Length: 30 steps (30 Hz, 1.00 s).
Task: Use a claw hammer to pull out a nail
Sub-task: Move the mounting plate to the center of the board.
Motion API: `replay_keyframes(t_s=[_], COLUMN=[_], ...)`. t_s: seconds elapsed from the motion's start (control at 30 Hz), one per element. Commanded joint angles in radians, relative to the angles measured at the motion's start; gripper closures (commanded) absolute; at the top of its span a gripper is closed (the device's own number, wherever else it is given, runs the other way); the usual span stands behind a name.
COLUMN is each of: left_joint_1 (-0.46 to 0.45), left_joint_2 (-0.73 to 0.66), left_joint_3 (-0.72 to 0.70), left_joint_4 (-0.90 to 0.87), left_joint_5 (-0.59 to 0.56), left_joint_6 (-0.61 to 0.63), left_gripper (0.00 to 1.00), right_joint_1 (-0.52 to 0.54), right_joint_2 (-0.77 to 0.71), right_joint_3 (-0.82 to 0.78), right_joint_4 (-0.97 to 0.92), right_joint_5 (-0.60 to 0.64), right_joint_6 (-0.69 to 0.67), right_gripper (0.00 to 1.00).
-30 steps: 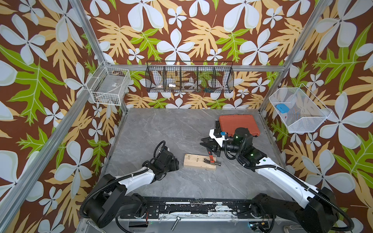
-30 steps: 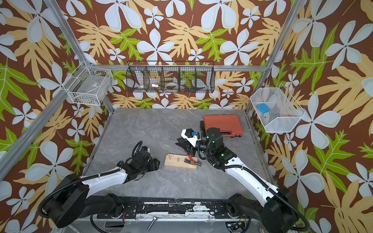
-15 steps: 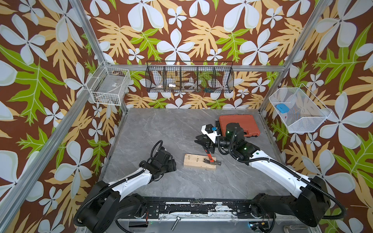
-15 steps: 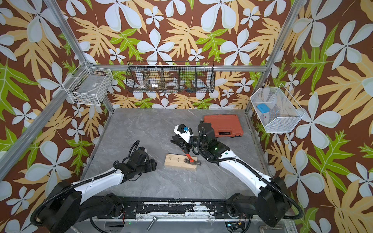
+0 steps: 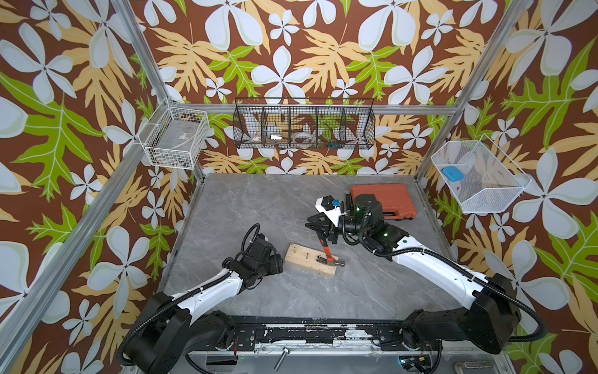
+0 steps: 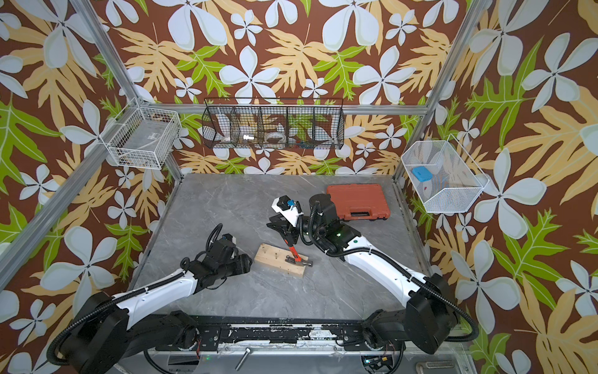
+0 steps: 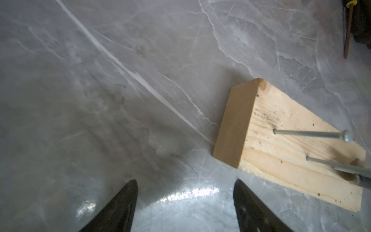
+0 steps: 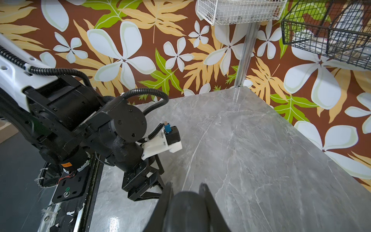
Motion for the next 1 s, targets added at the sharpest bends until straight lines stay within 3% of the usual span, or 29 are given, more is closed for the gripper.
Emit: replay_keyframes(t_s=[0.0,0.27,0.53,0.97], left_joint_1=[0.011,0.030,0.042,0.071], left_joint_2=[-0.007,0.003,0.053,0.272], left_joint_3=[0.007,0.020,0.058,0.245], left_joint_4=[0.007,0.023,0.056,0.096], left_joint_5=[-0.017,-0.022,-0.011,0.067], left_joint_6=[0.011,0.016,0.020,0.080], left_gripper=[0.22,0.23,0.22,0.22], right_joint_1=[0.000,0.000,0.000,0.007], right_joint_2=[0.009,0.017,0.045,0.029], right_joint_3=[0.023,0.019,0.072,0.053], right_joint_4=[0.071,0.098,0.070,0.102], right_joint_5=[0.069,0.204,0.280,0.312], right_joint_6=[0.019,0.080,0.033,0.040], right_gripper=[1.00,1.00,1.00,1.00])
